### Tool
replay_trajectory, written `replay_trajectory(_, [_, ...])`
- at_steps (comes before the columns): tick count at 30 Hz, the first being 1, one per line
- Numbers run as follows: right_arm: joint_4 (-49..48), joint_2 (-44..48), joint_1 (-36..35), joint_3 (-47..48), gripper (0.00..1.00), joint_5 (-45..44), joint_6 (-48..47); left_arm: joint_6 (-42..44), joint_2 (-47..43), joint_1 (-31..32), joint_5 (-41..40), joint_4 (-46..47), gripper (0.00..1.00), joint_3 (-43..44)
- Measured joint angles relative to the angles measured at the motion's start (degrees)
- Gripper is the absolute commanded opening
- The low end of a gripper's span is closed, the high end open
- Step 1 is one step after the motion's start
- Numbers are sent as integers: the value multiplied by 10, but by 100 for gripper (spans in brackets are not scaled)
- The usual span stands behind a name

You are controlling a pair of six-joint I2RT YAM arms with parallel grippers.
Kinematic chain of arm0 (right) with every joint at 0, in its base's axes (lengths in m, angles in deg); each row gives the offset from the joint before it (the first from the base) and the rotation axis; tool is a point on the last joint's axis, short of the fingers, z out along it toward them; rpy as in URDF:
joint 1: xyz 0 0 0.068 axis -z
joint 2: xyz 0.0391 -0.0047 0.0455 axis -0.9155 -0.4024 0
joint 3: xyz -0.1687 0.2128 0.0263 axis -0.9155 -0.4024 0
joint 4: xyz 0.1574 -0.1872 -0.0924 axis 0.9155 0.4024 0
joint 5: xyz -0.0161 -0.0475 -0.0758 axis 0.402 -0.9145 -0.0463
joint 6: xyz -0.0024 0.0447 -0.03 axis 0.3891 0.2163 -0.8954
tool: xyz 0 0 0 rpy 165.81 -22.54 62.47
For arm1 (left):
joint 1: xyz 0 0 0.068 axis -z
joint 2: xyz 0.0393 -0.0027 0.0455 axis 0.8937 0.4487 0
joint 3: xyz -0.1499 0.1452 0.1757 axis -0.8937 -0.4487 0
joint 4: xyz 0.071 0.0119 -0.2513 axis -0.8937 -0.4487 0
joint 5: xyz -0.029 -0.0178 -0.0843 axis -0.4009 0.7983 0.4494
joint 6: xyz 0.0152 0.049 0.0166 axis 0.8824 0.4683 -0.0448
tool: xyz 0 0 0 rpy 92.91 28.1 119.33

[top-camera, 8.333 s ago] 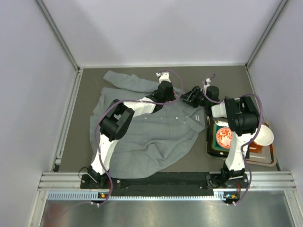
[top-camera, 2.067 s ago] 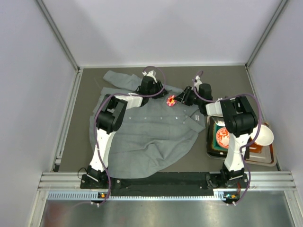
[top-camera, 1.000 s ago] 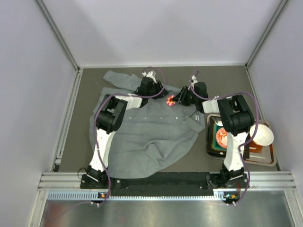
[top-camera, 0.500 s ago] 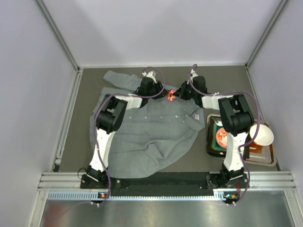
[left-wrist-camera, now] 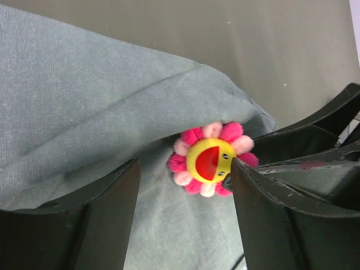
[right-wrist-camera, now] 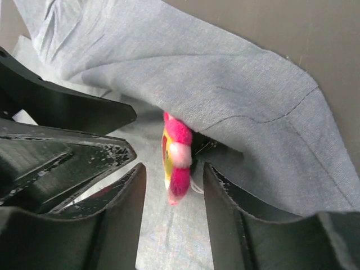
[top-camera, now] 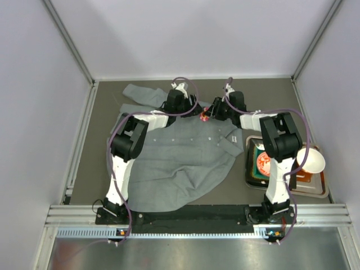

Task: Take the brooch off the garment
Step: Adjust the brooch on the flattened clothing, then pick up the brooch from the flattened clothing.

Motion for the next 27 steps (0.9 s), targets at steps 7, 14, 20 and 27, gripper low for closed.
replay_trajectory(7, [-24,13,5,-18,51,41,31,25,-49,18,-31,-49,60,-2])
replay_trajectory(14, [-74,12,16,-29,58,91,86,41,-76,32,-90,-87,56,-2])
replay_trajectory(20, [-112,14,40,-69,65,110,123,58,-77,57,-132,-124,68,16])
replay_trajectory(27, [-102,74,88,-126,66,79,123,118,-48,138,-245,-180,58,102])
